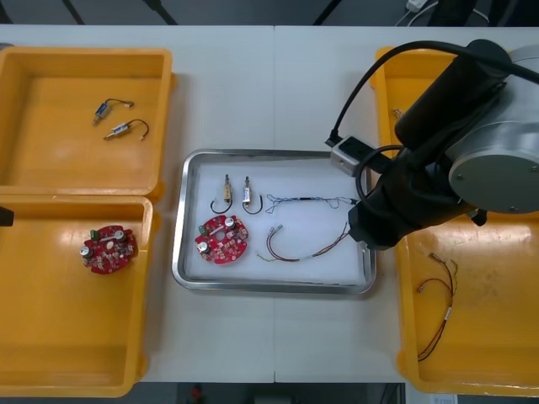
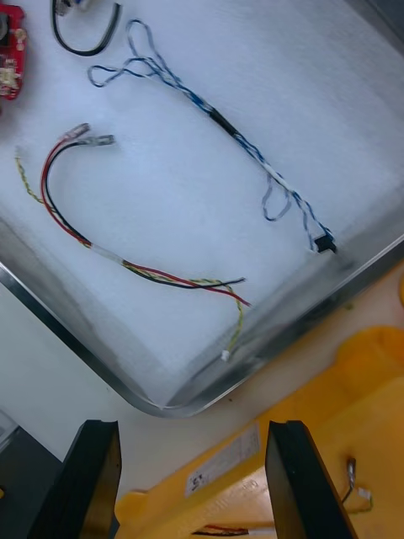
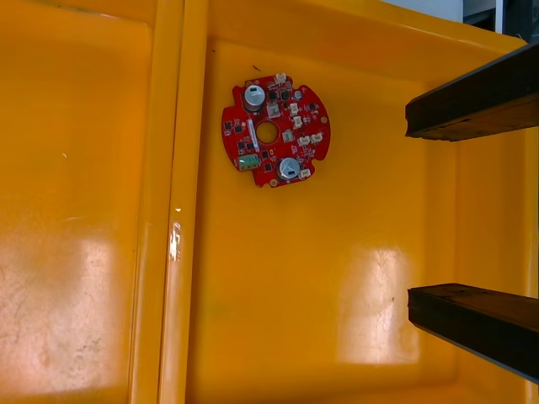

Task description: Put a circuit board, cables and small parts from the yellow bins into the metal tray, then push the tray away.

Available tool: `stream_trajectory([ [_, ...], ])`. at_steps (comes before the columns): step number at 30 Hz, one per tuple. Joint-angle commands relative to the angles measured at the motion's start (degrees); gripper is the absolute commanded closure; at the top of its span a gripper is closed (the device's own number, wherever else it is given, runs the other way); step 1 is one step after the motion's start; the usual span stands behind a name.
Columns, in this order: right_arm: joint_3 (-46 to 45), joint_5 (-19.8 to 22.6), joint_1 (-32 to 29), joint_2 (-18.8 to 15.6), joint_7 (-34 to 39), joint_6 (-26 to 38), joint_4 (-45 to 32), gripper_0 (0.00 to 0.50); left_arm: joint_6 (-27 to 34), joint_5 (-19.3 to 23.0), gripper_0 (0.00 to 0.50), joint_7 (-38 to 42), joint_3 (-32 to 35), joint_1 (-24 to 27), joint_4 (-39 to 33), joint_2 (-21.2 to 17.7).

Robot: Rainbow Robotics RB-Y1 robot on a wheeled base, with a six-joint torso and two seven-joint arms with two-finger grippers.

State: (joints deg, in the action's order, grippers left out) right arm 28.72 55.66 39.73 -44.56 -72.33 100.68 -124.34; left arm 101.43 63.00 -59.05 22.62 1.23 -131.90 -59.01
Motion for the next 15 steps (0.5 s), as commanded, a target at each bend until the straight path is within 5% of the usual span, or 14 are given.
stream_trajectory([
  [1, 5.21, -0.64, 3.95, -0.53, -7.30, -1.89, -1.26, 0.000, 1.93, -0.51, 0.000, 2.63, 2.70, -0.88, -2.22, -3.04],
  [8, 16.46, -4.86, 7.99, 2.90, -16.35, -6.11, -0.29, 0.000, 3.16, -0.42, 0.000, 2.63, 3.40, -0.79, -2.49, -3.13],
  [15, 23.22, -8.64, 9.92, 6.24, -16.97, -8.30, 1.47, 0.000, 3.16, -0.60, 0.000, 2.63, 3.40, -0.79, -2.49, -3.22],
])
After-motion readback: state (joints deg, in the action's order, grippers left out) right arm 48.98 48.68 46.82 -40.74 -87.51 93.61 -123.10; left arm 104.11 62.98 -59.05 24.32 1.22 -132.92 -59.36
